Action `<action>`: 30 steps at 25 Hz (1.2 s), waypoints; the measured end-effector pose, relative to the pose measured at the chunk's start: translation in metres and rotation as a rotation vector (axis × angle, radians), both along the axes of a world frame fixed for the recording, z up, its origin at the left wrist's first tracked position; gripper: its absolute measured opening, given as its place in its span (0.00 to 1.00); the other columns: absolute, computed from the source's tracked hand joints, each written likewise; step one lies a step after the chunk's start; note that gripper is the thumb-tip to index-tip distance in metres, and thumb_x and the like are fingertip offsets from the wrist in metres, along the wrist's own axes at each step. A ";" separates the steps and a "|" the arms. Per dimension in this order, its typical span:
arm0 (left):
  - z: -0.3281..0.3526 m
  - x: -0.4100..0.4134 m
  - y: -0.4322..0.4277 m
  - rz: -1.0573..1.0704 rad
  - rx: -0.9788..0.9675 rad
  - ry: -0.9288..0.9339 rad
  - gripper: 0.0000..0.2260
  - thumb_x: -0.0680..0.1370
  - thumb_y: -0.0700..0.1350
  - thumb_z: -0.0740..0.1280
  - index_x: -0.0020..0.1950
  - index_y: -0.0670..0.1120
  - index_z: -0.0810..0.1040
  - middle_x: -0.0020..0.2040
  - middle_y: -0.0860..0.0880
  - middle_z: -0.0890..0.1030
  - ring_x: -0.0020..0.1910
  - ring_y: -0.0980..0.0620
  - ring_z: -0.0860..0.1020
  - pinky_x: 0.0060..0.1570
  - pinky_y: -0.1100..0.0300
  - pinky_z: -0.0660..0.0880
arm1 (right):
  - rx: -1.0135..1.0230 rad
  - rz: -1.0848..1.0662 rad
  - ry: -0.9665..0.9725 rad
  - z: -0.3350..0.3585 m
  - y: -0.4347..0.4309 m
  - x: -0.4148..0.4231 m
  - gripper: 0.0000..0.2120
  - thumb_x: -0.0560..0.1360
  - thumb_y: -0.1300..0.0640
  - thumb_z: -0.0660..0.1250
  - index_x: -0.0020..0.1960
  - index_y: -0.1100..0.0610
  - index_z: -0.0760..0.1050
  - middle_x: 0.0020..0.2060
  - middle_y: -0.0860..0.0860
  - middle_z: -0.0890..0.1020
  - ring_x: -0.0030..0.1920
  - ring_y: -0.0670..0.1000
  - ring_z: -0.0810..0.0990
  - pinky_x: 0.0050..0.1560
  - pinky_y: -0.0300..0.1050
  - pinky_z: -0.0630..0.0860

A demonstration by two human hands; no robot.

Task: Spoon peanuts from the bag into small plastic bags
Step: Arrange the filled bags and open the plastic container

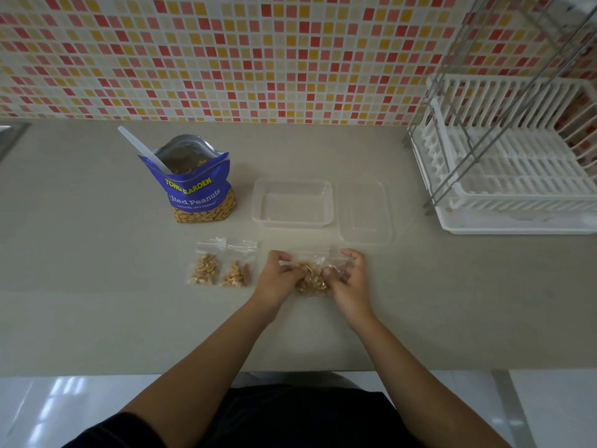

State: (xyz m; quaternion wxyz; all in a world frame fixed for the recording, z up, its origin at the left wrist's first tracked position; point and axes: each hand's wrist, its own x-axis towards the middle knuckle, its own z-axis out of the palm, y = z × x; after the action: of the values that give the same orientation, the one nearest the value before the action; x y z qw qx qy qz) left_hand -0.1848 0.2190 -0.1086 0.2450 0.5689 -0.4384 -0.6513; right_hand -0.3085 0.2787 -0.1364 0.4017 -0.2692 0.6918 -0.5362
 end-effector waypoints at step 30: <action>0.017 -0.028 -0.132 -0.466 -0.717 -1.117 0.14 0.77 0.34 0.57 0.63 0.38 0.65 0.55 0.38 0.75 0.49 0.38 0.79 0.46 0.51 0.75 | 0.473 0.549 0.940 0.044 -0.151 -0.022 0.16 0.71 0.67 0.64 0.59 0.66 0.69 0.61 0.61 0.66 0.54 0.63 0.76 0.53 0.50 0.72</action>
State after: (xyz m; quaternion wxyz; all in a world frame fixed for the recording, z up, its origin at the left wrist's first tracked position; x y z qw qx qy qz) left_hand -0.2127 0.0868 -0.0919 0.0095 0.5936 -0.7967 -0.1128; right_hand -0.3306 0.1272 -0.0926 0.2256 -0.5499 0.8014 -0.0672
